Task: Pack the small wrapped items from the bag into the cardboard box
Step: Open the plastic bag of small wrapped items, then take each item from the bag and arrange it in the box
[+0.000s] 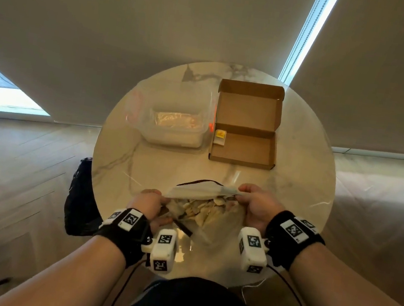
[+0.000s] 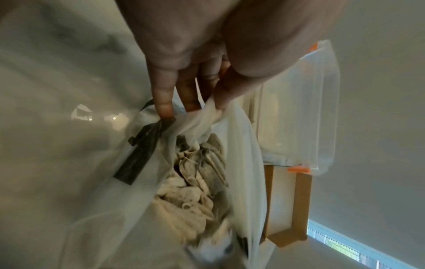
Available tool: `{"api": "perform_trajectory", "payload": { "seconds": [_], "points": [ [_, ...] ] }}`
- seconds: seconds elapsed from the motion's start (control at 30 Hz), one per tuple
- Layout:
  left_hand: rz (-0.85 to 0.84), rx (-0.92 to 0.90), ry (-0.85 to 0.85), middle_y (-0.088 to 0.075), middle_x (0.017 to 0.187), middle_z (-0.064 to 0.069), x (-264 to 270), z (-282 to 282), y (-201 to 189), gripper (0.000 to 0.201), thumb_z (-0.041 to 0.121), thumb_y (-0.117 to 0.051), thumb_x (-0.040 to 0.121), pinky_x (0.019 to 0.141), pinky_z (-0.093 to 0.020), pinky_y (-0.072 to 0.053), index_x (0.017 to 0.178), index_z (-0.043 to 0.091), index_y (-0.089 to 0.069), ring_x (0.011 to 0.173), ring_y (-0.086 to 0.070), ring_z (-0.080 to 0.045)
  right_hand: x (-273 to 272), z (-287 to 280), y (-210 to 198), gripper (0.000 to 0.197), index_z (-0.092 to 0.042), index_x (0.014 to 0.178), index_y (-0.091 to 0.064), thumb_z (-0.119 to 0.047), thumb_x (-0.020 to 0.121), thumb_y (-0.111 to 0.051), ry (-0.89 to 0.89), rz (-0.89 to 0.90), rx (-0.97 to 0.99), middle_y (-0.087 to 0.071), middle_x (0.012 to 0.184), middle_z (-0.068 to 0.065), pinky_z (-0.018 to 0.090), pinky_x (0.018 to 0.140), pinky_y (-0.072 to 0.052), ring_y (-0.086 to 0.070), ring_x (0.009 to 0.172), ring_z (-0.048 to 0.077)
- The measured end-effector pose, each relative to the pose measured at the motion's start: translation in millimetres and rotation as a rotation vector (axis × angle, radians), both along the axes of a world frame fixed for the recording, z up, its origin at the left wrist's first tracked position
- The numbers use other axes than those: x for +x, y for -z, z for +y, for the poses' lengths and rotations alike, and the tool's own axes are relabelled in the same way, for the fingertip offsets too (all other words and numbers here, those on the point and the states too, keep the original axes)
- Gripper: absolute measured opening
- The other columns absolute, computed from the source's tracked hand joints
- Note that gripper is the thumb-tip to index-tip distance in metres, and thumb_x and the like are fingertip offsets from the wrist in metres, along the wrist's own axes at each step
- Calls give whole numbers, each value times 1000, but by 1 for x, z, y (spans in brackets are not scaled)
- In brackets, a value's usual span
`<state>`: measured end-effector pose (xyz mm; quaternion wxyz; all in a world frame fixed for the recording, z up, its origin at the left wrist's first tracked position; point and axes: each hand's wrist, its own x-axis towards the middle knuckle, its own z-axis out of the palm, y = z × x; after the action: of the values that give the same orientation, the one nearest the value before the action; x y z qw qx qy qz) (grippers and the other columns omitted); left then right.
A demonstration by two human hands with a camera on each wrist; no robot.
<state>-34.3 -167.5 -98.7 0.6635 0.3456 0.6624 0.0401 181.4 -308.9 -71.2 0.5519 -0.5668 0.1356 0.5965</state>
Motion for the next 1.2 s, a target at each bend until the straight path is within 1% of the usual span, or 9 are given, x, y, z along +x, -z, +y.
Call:
{"api": "perform_trajectory", "payload": {
  "seconds": [0.2, 0.33, 0.43, 0.57, 0.67, 0.77, 0.9, 1.0, 1.2],
  "points": [
    [14, -87, -107, -62, 83, -19, 18, 28, -11, 24, -3, -39, 106, 70, -46, -52, 91, 3, -57, 76, -60, -31, 1, -11, 1, 26, -21, 89, -58, -6, 107, -46, -56, -31, 133, -65, 85, 13, 37, 65, -53, -64, 72, 26],
    [-19, -104, -106, -53, 74, -10, 33, 34, -17, 27, 10, -41, 110, 54, -29, -45, 86, 10, -52, 64, -49, -20, 10, -27, 6, 21, -25, 92, -56, -12, 92, -72, -157, -68, 272, -69, 102, 16, 38, 63, -53, -66, 81, 30],
    [-71, 34, 20, -59, 84, -8, 40, 31, -16, 21, 8, -48, 106, 57, -35, -51, 90, 16, -58, 70, -57, -23, 18, -30, 9, 31, -28, 84, -55, -12, 77, -80, -330, -369, 158, -67, 99, 12, 40, 63, -55, -62, 81, 31],
    [-146, 198, 225, -57, 71, -6, 43, 28, -15, 25, 0, -50, 94, 53, -33, -39, 86, 21, -60, 59, -51, -23, 20, -22, 8, 17, -26, 87, -53, -20, 93, -68, -617, -1039, -231, -66, 84, 0, 39, 71, -56, -63, 74, 23],
    [-220, 300, 479, -54, 74, -10, 39, 26, -18, 32, -6, -54, 89, 53, -29, -39, 86, 26, -55, 59, -50, -20, 16, -15, 11, 11, -28, 92, -52, -24, 100, -58, -654, -1216, -349, -65, 79, 0, 37, 66, -56, -62, 71, 23],
    [-122, 560, 797, -60, 97, -3, 37, 36, -12, 30, 6, -69, 81, 77, -30, -47, 73, 33, -60, 84, -58, -15, 13, -6, 13, 11, -31, 92, -53, -28, 100, -60, -637, -1296, -366, -63, 91, -2, 36, 71, -51, -61, 82, 21],
    [112, 769, 1063, -56, 116, 13, 36, 43, -6, 24, 29, -83, 83, 88, -17, -39, 100, 34, -66, 103, -54, -5, 9, 5, 11, 19, -30, 99, -54, -29, 93, -72, -709, -1440, -249, -49, 108, -8, 31, 83, -43, -50, 101, 18],
    [230, 817, 1148, -59, 132, 11, 40, 48, -9, 64, 44, -84, 78, 98, -27, -48, 135, 31, -59, 120, -59, -14, 6, 13, 13, 13, -32, 106, -61, -32, 95, -68, -931, -1586, -160, -54, 119, -6, 30, 83, -43, -52, 109, 21],
    [342, 899, 1464, -43, 149, 3, 51, 44, -11, 98, 26, -78, 82, 92, -46, -59, 157, 35, -15, 115, -63, -28, 9, 28, 9, 31, -25, 126, -72, -26, 102, -52, -1162, -1530, -363, -58, 122, -1, 37, 95, -51, -56, 112, 24]
  ]
}}
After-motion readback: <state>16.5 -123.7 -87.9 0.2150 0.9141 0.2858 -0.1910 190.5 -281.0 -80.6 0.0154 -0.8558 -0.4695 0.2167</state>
